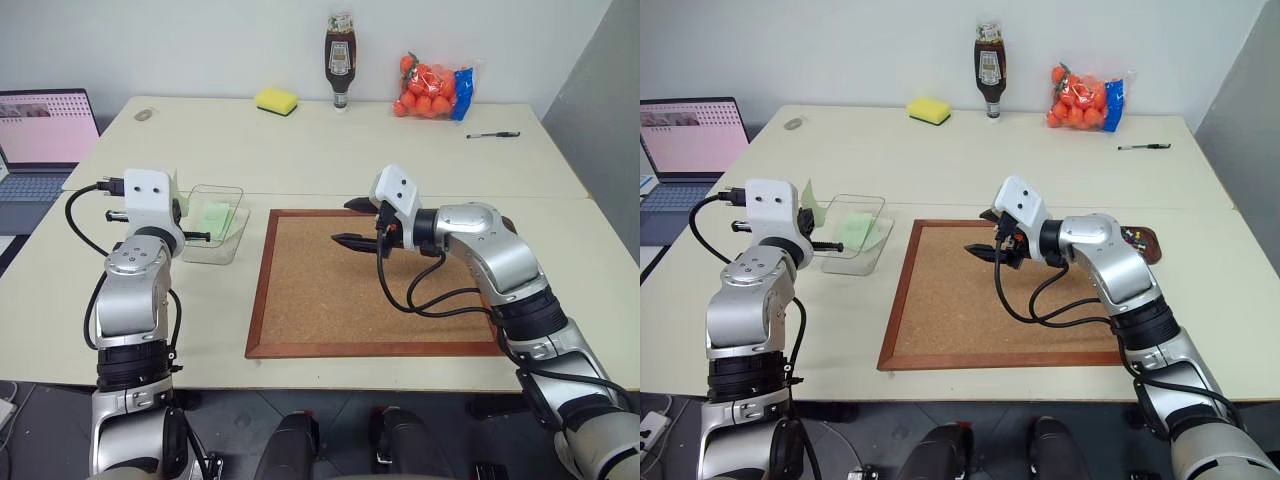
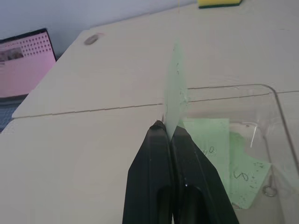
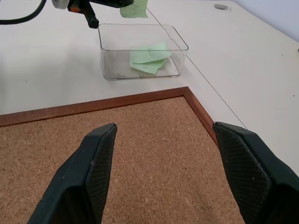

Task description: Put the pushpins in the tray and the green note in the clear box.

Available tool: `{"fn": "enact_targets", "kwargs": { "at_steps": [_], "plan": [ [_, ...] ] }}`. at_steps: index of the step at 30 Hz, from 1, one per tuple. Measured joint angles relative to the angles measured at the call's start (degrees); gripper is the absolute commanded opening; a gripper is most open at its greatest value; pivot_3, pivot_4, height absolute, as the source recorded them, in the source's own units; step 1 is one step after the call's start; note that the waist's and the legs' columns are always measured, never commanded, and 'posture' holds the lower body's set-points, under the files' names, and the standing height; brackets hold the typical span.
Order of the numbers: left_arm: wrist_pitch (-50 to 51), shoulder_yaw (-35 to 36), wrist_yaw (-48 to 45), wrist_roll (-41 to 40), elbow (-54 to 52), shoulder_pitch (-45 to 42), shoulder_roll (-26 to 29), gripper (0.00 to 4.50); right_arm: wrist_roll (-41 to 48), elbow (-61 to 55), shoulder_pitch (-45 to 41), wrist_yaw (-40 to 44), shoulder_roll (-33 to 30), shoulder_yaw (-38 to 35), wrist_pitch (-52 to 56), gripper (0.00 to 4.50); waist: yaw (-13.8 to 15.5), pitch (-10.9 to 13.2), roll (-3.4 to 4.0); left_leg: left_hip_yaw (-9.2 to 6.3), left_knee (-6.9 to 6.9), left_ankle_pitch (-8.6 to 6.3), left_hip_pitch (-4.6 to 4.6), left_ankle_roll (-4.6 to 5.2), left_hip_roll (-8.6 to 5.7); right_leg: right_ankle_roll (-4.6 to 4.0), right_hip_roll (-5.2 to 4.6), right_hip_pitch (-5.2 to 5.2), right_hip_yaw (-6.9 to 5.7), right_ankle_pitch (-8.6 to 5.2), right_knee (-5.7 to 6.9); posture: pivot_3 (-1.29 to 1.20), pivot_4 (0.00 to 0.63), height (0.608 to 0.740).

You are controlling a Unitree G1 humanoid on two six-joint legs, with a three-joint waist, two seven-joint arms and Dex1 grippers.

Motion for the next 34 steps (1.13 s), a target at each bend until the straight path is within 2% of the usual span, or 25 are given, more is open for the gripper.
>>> {"fn": "enact_targets", "kwargs": {
  "at_steps": [8, 14, 19, 23, 31, 34],
  "plan": [
    [5.61, 0.01, 1.14, -2.95, -1.05, -0.83, -3.13, 2.11, -0.52, -1.7, 0.12, -0.29, 0.0, -0.01, 0.08, 3.49, -0.17, 0.0, 0.0, -0.02, -0.01, 0.02, 0.01, -0.04, 0.04, 0.08, 0.01, -0.02, -0.03, -0.04, 0.04, 0.0, 0.15, 0.74],
    [7.8, -0.56, 2.14, -3.58, -2.83, -1.37, -3.46, 3.29, -0.57, -2.03, 1.19, -1.37, 0.11, -0.07, 0.28, 3.49, -0.16, 0.0, -0.01, -0.02, -0.01, 0.03, 0.01, -0.06, 0.04, 0.08, 0.02, -0.02, -0.02, -0.05, 0.05, 0.0, 0.15, 0.74],
    [-1.96, -5.1, -2.54, -2.7, -6.46, -0.05, -0.53, 3.29, -0.27, -4.67, 2.79, -2.63, 0.36, -0.95, 0.26, 3.49, -0.13, 0.0, -0.01, 0.0, -0.05, 0.05, 0.01, -0.1, 0.04, -0.07, 0.0, -0.03, 0.01, 0.04, 0.0, 0.0, 0.15, 0.74],
    [-8.8, -8.11, -9.96, -5.34, -10.33, 3.09, -0.44, 3.29, 0.25, -9.01, 8.99, -4.99, 0.31, -3.69, 0.15, 3.49, 0.07, -0.01, -0.02, 0.01, -0.05, 0.05, -0.03, -0.1, 0.01, -0.09, -0.05, -0.02, 0.02, 0.05, -0.06, 0.0, 0.15, 0.74],
    [-14.82, -15.06, -19.65, -8.8, -12.03, 7.66, -2.09, 3.29, -0.43, -13.92, 25.4, -19.0, 4.86, -14.06, -4.24, 3.49, 0.0, -0.02, -0.05, 0.07, -0.03, 0.05, 0.06, -0.07, 0.07, 0.15, 0.02, 0.01, 0.05, -0.09, 0.06, 0.0, 0.15, 0.74],
    [-16.52, -16.51, -21.68, -9.32, -10.96, 8.58, -3.05, 3.29, -1.36, -14.36, 28.71, -22.63, 6.52, -14.84, -5.82, 3.49, -0.33, -0.02, -0.04, 0.1, -0.03, 0.05, 0.13, -0.07, 0.15, 0.07, 0.15, 0.0, 0.09, -0.05, 0.1, 0.0, 0.15, 0.74]
  ]
}}
